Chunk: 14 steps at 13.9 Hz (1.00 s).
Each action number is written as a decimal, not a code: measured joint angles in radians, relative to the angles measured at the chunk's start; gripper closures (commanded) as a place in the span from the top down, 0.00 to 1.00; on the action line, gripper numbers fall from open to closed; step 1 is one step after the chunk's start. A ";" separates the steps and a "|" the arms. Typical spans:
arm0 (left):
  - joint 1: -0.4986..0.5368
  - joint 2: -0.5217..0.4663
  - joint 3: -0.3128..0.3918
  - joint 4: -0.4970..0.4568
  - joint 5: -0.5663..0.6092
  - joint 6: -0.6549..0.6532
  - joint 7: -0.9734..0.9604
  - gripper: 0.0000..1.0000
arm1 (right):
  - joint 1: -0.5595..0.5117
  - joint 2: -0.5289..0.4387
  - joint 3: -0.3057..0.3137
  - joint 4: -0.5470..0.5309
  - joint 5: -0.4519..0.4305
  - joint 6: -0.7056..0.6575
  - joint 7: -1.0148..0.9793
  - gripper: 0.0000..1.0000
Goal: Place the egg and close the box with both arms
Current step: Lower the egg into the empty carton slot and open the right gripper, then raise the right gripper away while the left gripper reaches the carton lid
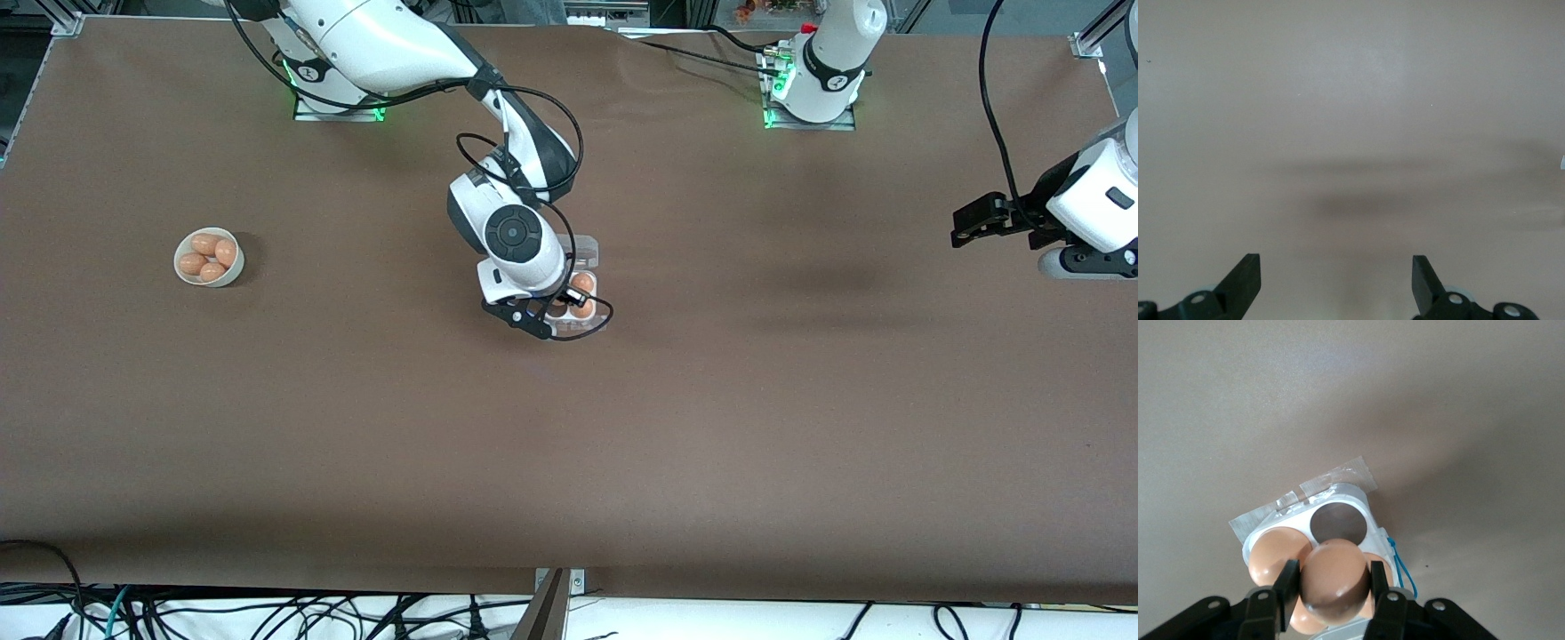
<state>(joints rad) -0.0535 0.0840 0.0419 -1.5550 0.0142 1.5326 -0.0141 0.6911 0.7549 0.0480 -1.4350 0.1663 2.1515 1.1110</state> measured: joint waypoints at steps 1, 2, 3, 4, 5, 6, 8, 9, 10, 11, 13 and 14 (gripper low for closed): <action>0.000 0.000 0.000 0.000 0.000 0.000 0.000 1.00 | 0.001 0.000 0.000 0.000 0.001 0.001 0.000 1.00; 0.000 0.000 0.000 0.000 0.000 0.000 0.000 1.00 | 0.002 0.001 0.000 0.000 0.002 0.002 0.001 1.00; 0.000 0.000 0.000 0.000 0.000 0.000 0.000 1.00 | 0.004 0.003 0.000 0.000 0.003 0.010 0.003 1.00; 0.000 0.000 0.000 0.000 0.000 0.000 0.000 1.00 | 0.005 0.004 0.000 0.000 0.003 0.024 0.003 1.00; 0.000 0.000 0.000 0.000 0.000 0.000 0.000 1.00 | 0.005 0.005 0.000 0.000 0.003 0.035 0.003 1.00; 0.000 0.000 0.000 0.000 0.000 0.000 0.000 1.00 | 0.005 0.006 -0.002 0.002 0.003 0.042 0.003 1.00; 0.000 0.000 0.000 0.000 0.000 0.000 0.000 1.00 | 0.001 0.005 -0.013 0.012 0.003 0.044 0.002 1.00; 0.000 0.000 0.000 0.000 -0.006 0.000 0.000 1.00 | -0.004 0.006 -0.022 0.018 0.003 0.044 0.002 1.00; 0.000 0.000 0.000 0.000 -0.028 0.000 0.000 0.92 | -0.012 0.005 -0.032 0.027 0.003 0.044 0.002 1.00; -0.001 0.001 -0.001 0.000 -0.060 0.000 0.000 0.79 | -0.025 0.005 -0.040 0.041 0.002 0.044 -0.001 1.00; -0.005 0.005 -0.005 0.000 -0.131 -0.017 -0.002 0.53 | -0.058 0.001 -0.053 0.069 0.002 0.021 -0.042 1.00; -0.009 0.008 -0.008 0.000 -0.161 -0.043 -0.003 0.44 | -0.070 -0.006 -0.069 0.075 0.002 -0.006 -0.075 1.00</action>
<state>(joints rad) -0.0623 0.0918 0.0340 -1.5553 -0.1470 1.4901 -0.0175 0.6211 0.7485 -0.0214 -1.3598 0.1682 2.1459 1.0363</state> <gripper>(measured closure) 0.317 0.000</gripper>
